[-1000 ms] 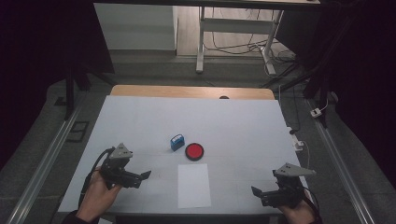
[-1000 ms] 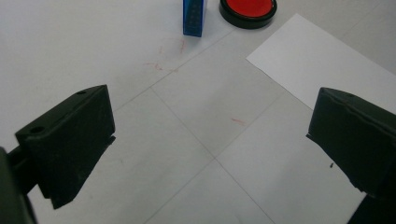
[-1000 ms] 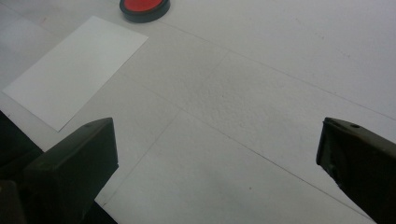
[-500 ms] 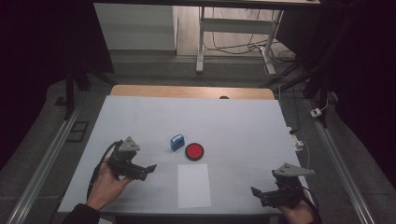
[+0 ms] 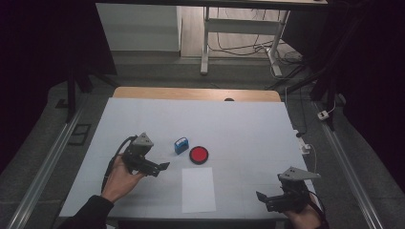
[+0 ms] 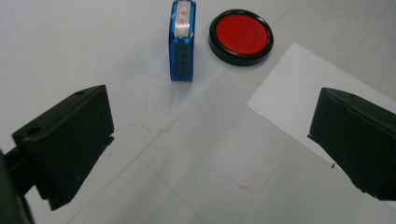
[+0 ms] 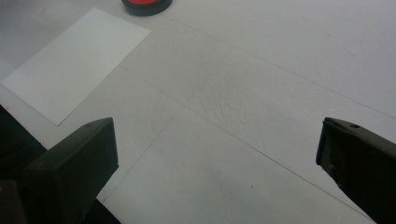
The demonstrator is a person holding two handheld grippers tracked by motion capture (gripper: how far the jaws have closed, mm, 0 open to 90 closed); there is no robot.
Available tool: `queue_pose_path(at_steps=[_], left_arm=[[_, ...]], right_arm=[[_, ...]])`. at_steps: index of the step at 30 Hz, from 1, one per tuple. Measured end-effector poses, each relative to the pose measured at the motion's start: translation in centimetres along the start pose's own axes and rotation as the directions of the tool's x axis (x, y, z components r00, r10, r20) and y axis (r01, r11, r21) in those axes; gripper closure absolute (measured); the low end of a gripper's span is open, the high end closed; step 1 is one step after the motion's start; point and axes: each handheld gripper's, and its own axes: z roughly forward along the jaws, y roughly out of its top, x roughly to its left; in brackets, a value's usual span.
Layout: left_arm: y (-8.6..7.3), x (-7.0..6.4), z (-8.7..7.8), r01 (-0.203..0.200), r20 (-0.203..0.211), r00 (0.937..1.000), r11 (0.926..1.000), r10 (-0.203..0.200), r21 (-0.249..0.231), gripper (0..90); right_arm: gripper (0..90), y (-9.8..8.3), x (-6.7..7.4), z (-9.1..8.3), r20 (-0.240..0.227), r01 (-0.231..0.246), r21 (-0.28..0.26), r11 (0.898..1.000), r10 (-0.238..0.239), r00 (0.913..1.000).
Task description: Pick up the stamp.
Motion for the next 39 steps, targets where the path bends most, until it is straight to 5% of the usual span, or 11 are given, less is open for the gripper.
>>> queue_pose_path(at_steps=[4, 9, 34, 39], left_arm=[[0.6, 0.3, 0.7, 0.013, 0.023, 0.9996, 0.9999, -0.013, -0.006, 0.0], [1.4, 0.2, 2.0, -0.02, 0.029, 0.9994, 0.9998, 0.02, 0.001, 0.0], [4.6, 1.6, 7.8, -0.084, 0.0, 0.9964, 0.9953, 0.085, 0.048, 0.1], [4.8, 1.7, 8.3, -0.123, -0.01, 0.9923, 0.9911, 0.123, 0.052, 10.5]], right_arm=[[0.0, 0.0, 0.0, 0.0, -0.003, 0.007, 0.003, 1.0, -0.007, 1.0], [0.0, 0.0, 0.0, 0.0, -0.005, 0.005, 0.002, 1.0, -0.005, 1.0], [0.0, 0.0, 0.1, 0.1, -0.012, 0.01, 0.008, 1.0, -0.01, 0.9999], [0.0, 0.0, 0.1, 0.1, -0.013, 0.01, 0.01, 1.0, -0.01, 0.9999]])
